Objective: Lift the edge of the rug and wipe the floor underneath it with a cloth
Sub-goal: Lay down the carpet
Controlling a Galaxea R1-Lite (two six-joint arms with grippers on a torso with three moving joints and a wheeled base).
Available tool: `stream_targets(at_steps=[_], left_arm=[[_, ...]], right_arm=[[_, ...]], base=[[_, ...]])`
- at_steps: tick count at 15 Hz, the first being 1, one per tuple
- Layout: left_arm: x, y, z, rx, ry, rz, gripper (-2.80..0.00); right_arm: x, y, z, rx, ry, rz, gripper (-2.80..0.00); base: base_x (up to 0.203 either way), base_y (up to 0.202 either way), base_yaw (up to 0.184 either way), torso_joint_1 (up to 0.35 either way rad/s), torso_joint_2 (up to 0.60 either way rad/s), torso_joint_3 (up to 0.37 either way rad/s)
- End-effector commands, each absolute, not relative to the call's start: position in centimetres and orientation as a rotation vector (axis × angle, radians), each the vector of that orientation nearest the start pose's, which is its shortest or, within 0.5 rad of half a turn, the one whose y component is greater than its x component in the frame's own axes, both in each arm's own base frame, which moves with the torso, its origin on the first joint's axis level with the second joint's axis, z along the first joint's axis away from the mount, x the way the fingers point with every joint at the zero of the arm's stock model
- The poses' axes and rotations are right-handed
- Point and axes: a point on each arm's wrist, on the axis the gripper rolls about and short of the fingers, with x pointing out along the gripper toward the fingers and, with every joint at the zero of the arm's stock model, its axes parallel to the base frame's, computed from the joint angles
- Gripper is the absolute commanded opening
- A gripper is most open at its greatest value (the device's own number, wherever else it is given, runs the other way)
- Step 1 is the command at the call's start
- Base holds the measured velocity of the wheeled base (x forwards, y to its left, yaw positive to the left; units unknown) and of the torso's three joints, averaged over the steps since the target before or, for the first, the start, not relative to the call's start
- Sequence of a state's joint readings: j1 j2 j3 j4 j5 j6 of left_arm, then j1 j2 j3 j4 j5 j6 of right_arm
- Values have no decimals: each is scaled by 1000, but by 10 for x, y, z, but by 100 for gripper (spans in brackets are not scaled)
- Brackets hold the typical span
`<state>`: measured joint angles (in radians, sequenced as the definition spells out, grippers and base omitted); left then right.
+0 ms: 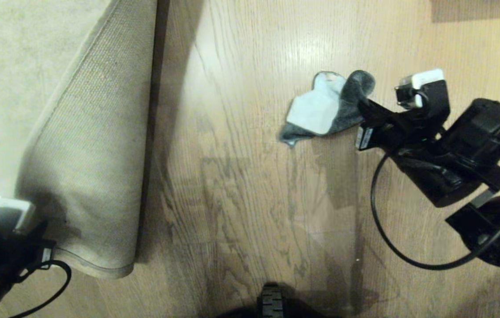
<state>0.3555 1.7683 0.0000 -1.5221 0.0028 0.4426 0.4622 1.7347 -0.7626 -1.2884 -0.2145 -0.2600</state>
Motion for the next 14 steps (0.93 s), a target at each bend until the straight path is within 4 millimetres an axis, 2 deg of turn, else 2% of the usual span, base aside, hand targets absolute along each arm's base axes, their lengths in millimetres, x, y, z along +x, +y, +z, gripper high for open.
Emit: stream_targets(at_steps=[1, 3, 7, 9, 11, 14], left_arm=[[187, 69, 86, 401, 288, 304, -280], [188, 69, 84, 399, 296, 294, -280], [190, 69, 79, 395, 319, 286, -280], [191, 69, 77, 393, 326, 282, -280], [192, 68, 75, 392, 333, 274, -280], [193, 67, 75, 393, 335, 266, -280]], right_arm=[[249, 93, 231, -144, -327, 119, -280], [227, 67, 230, -143, -315, 55, -280], [174, 13, 211, -178, -263, -154, -280], [149, -6, 199, -199, -232, -270, -280], [122, -14, 182, -222, -189, -328, -280], [93, -12, 166, -231, -148, -322, -280]], base=[[0, 0, 0, 0, 0, 0], [0, 0, 0, 0, 0, 0], [0, 0, 0, 0, 0, 0], [0, 0, 0, 0, 0, 0], [0, 0, 0, 0, 0, 0], [0, 0, 0, 0, 0, 0]])
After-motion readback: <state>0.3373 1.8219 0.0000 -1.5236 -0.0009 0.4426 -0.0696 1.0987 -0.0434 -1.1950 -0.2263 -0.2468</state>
